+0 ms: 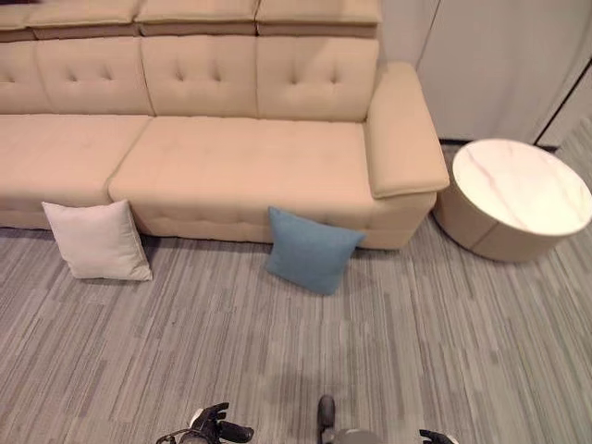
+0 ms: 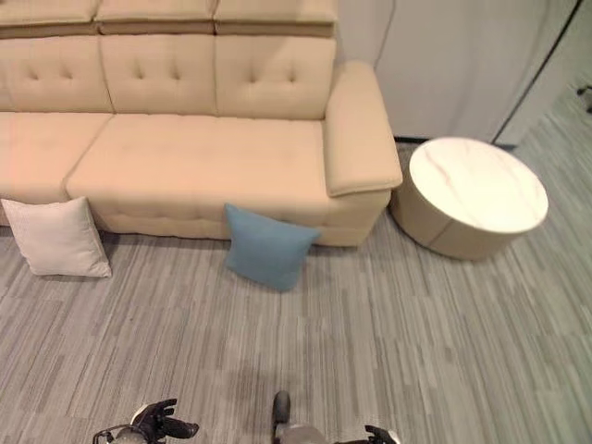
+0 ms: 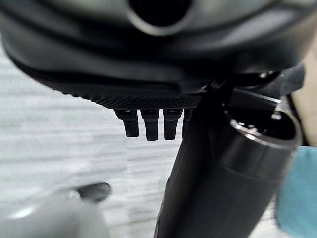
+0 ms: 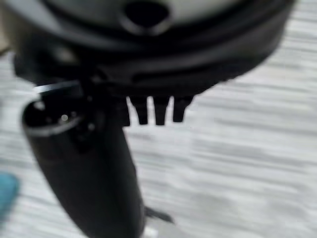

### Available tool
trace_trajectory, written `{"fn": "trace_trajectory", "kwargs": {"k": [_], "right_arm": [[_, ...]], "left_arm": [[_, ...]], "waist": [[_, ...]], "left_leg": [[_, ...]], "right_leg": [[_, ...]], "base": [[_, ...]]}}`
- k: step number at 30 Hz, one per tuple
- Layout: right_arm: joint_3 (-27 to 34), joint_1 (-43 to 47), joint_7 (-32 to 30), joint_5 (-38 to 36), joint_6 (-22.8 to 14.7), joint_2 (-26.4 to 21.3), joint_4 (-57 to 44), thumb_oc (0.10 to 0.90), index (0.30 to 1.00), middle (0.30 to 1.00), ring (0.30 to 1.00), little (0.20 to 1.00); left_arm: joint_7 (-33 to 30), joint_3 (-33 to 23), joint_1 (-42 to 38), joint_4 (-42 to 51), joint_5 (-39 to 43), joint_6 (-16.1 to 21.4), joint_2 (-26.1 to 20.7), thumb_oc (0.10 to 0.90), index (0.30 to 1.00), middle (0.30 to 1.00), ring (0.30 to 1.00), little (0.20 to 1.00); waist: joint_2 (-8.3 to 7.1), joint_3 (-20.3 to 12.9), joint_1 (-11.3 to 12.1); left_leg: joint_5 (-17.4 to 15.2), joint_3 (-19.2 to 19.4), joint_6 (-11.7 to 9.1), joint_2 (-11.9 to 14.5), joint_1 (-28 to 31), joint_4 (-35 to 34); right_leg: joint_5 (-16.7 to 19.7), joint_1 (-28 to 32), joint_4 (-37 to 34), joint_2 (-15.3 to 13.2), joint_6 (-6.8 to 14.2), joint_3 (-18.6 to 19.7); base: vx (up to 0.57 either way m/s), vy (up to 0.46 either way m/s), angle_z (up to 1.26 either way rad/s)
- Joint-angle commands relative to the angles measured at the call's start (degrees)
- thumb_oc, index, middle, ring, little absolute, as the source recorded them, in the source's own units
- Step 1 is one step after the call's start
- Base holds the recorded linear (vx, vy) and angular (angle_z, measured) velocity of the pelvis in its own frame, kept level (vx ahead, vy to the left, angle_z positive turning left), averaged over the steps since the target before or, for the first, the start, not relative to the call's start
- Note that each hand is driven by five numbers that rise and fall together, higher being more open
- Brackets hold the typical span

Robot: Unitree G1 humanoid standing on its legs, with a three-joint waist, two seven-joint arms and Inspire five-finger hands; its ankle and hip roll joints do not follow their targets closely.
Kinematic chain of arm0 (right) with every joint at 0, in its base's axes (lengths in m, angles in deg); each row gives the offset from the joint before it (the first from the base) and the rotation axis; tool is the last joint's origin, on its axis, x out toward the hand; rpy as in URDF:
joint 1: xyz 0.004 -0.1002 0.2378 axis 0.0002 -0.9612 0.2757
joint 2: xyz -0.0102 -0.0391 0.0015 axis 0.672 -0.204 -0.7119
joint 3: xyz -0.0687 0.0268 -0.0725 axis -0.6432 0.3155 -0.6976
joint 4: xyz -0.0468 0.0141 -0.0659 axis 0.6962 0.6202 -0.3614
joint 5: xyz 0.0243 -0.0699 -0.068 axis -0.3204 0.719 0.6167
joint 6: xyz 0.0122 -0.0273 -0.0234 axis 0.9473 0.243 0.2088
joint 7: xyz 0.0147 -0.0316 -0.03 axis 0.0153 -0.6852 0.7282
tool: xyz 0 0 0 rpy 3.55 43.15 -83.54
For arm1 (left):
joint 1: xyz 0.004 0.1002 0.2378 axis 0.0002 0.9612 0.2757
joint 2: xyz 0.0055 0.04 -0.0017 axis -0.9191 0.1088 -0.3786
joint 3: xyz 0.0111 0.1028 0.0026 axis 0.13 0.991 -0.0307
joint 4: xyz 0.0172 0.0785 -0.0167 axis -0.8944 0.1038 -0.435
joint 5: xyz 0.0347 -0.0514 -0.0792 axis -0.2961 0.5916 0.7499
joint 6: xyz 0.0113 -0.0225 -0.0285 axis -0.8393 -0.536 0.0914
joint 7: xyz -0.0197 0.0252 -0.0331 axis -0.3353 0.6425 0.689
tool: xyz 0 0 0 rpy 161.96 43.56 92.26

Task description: Pick up all the scattered cushions and arrange them neatly on the sofa.

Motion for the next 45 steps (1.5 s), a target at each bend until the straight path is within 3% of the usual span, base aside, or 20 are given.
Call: {"fn": "trace_trajectory", "kwargs": {"k": [1,2,5,8,9,12,16,18,22,23,25,27,28,29,31,32,35,38,40,45], "right_arm": [[0.18,0.44,-1.59,-1.81,-0.87,-2.95,0.51,0.8,0.9,0.9,0.9,0.9],[0.13,0.02,-1.5,-2.08,-0.73,-3.12,0.81,0.8,0.9,0.9,0.9,0.9],[0.16,-0.51,-1.71,-1.88,-0.68,-3.22,1.4,0.8,0.9,0.9,0.9,0.9],[0.25,-0.59,-1.84,-1.7,-0.55,-3.22,1.63,0.8,0.9,0.9,0.9,0.9],[0.11,-0.64,-1.99,-1.67,-0.5,-3.18,1.63,0.8,0.9,0.9,0.9,0.9],[0.11,-0.82,-1.63,-1.53,-0.56,-2.78,1.35,0.8,0.9,0.9,0.9,0.9],[-0.33,-0.46,-1.2,0.23,-0.45,-2.03,0.87,0.8,0.9,0.9,0.9,0.9],[-0.62,0.36,-0.99,0.86,-0.25,-1.86,0.11,0.8,0.9,0.9,0.9,0.9],[-1.29,1.29,-0.8,0.83,-0.29,-1.79,-1.38,0.8,0.9,0.9,0.9,0.9],[-1.48,1.54,-0.81,1.04,-0.38,-1.84,-1.91,0.8,0.9,0.9,0.9,0.9],[-2.22,2.25,-1.2,1.56,-0.4,-2.45,-2.24,0.8,0.9,0.9,0.9,0.9],[-1.87,1.22,-1.15,1.58,-0.22,-2.84,-1.59,0.8,0.9,0.9,0.9,0.9],[-1.37,0.59,-1.28,1.07,-0.41,-2.66,-0.91,0.8,0.9,0.9,0.9,0.9],[-0.71,0.25,-1.31,-0.24,-1.02,-2.91,-0.48,0.8,0.9,0.9,0.9,0.9],[-0.74,0.62,-1.62,-1.02,-0.85,-3.38,0.1,0.8,0.9,0.9,0.9,0.9],[-0.76,0.49,-1.58,-1.31,-0.73,-3.43,0.22,0.8,0.9,0.9,0.9,0.9],[-0.97,-0.09,-1.58,-1.39,-0.73,-3.51,0.31,0.8,0.9,0.9,0.9,0.9],[-0.87,-0.23,-1.96,-1.18,-0.86,-3.87,0.02,0.8,0.9,0.9,0.9,0.9],[-0.84,-0.25,-1.8,-1.15,-0.96,-3.7,0.12,0.8,0.9,0.9,0.9,0.9],[-0.45,-0.58,-1.59,-0.39,-0.93,-3.62,0.35,0.8,0.9,0.9,0.9,0.9]], "left_arm": [[-0.48,3.18,-2.13,1.71,-0.7,1.68,-2.18,0.8,0.9,0.9,0.9,0.9],[-0.58,3.19,-2.28,1.6,-0.42,1.52,-2.32,0.8,0.9,0.9,0.9,0.9],[-0.64,3.34,-1.84,1.15,-1.02,1.19,-2.59,0.8,0.9,0.9,0.9,0.9],[-0.58,3.28,-1.55,0.78,-1.14,1.13,-2.61,0.8,0.9,0.9,0.9,0.9],[-0.59,3.59,-1.35,0.89,-1.09,1.31,-2.6,0.8,0.9,0.9,0.9,0.9],[-0.4,3.22,-1.02,0.38,-1.22,1.05,-2.62,0.8,0.9,0.9,0.9,0.9],[-0.05,3.13,-0.23,0.39,-2.64,1.06,-3.19,0.8,0.9,0.9,0.9,0.9],[-0.13,2.82,-0.41,0.77,-2.45,0.92,-3.86,0.8,0.9,0.9,0.9,0.9],[-0.39,2.55,-0.67,1.25,-2.13,0.84,-4.66,0.8,0.9,0.9,0.9,0.9],[-0.46,2.34,-0.33,1.17,-1.88,0.92,-4.84,0.8,0.9,0.9,0.9,0.9],[-0.27,2.33,-0.3,0.85,-1.94,0.86,-4.54,0.8,0.9,0.9,0.9,0.9],[0.03,2.73,-0.05,0.15,-3.3,1.08,-4.21,0.8,0.9,0.9,0.9,0.9],[0.31,2.98,-0.15,-0.06,-3.51,1.2,-3.81,0.8,0.9,0.9,0.9,0.9],[0.53,3.55,-0.73,0.28,-3.59,1.32,-3.45,0.8,0.9,0.9,0.9,0.9],[0.22,3.89,-1.41,0.6,-2.98,1.03,-3.12,0.8,0.9,0.9,0.9,0.9],[0.25,3.94,-1.39,0.73,-2.66,0.97,-3.11,0.8,0.9,0.9,0.9,0.9],[0.18,4.09,-1.29,0.89,-2.28,0.86,-3.14,0.8,0.9,0.9,0.9,0.9],[-0.02,4.44,-1.32,0.86,-2.25,0.71,-3.21,0.8,0.9,0.9,0.9,0.9],[-0.07,4.27,-1.24,0.73,-1.9,0.72,-3.22,0.8,0.9,0.9,0.9,0.9],[0.19,4.37,-1.18,0.62,-2.15,0.74,-3.21,0.8,0.9,0.9,0.9,0.9]], "waist": [[-0.63,2.44,-0.25],[-1.26,2.63,0.1],[-1.96,2.53,0.98],[-1.46,2.45,1.67],[-0.85,2.53,2.56],[-0.34,1.88,2.62],[-0.4,0.46,3.03],[-0.16,0.51,3.09],[0.74,1.53,2.71],[1.38,1.42,2.78],[1.4,1.54,2.14],[0.68,1.68,1.38],[0.17,0.89,1.09],[-0.7,1.38,0.57],[-1.33,2.86,1.19],[-1.48,2.96,1.43],[-1.57,2.53,1.8],[-1.11,2.42,2.22],[-0.73,1.86,2.23],[-0.3,-0.15,1.79]], "left_leg": [[2.64,3.68,3.76,1.01,-1.99,0.22],[2.25,5.0,4.32,1.6,-4.79,1.63],[0.81,5.96,4.98,1.12,-8.35,-5.72],[3.96,5.26,4.31,1.0,-9.58,-11.29],[8.06,3.77,3.46,0.99,-12.17,-14.88],[8.27,3.37,3.83,0.89,-9.61,-19.3],[6.25,4.62,5.62,-0.6,-6.85,-18.91],[4.17,5.46,7.43,-1.23,-4.77,-18.54],[2.1,5.96,9.53,-1.61,-2.52,-18.12],[1.28,6.24,9.79,-1.69,-0.62,-19.23],[-0.23,6.12,9.37,-2.13,3.05,-21.12],[-2.59,5.38,8.57,-2.8,5.72,-20.21],[-2.83,5.95,7.08,-2.34,5.43,-18.57],[-0.18,8.08,4.19,0.16,0.67,-7.54],[3.1,8.49,3.34,2.15,-5.79,3.35],[3.09,8.5,3.64,2.43,-6.8,4.1],[1.87,8.06,4.18,3.39,-7.26,-0.83],[3.66,6.15,3.29,4.81,-6.13,-10.55],[4.31,3.91,2.81,4.12,-4.97,-12.91],[4.33,3.97,3.17,2.73,0.11,-19.18]], "right_leg": [[-8.11,-0.71,7.81,-0.89,6.38,3.16],[-8.89,0.62,7.07,-1.2,6.04,2.8],[-10.4,2.9,5.93,-1.4,6.68,2.56],[-11.22,4.51,5.24,-0.64,6.96,3.1],[-12.22,6.2,5.05,0.4,6.98,4.16],[-13.3,7.02,5.75,0.67,7.37,4.9],[-13.57,5.98,11.41,-1.85,9.74,5.06],[-11.17,2.85,18.77,-3.79,11.71,4.92],[-7.43,-2.17,28.48,-5.17,12.84,4.25],[-7.52,-4.23,29.06,-6.24,12.22,1.59],[-7.99,-8.22,20.48,-5.74,11.16,-3.32],[-7.42,-5.79,12.78,-4.66,10.81,-3.61],[-7.45,-3.73,10.52,-3.69,9.96,-3.09],[-7.96,-0.23,7.89,-3.3,8.56,-3.87],[-8.76,1.68,7.15,-2.75,6.52,-3.61],[-9.19,1.96,7.38,-2.63,6.05,-3.38],[-10.2,3.24,6.85,-2.44,6.33,-2.81],[-11.47,4.6,6.92,-1.65,6.75,-1.44],[-11.54,4.7,7.11,-1.41,6.88,-0.82],[-10.73,5.59,6.4,-2.13,8.01,-0.5]], "base": [[0.13,-0.128,0.02],[0.25,-0.099,0.14],[0.25,0.002,0.43],[0.2,0.066,-0.01],[0.24,0.123,-0.19],[0.22,0.142,-0.49],[0.19,0.2,-0.56],[0.16,0.175,-0.21],[0.15,0.141,-0.13],[0.28,0.08,0.04],[0.39,-0.04,-0.6],[0.39,-0.179,-0.29],[0.3,-0.301,0.54],[0.18,-0.276,0.73],[0.06,-0.192,0.87],[0.07,-0.085,0.23],[0.15,0.023,-0.49],[0.15,0.09,-0.13],[0.1,0.112,-0.31],[0.08,0.152,-0.26]]}}
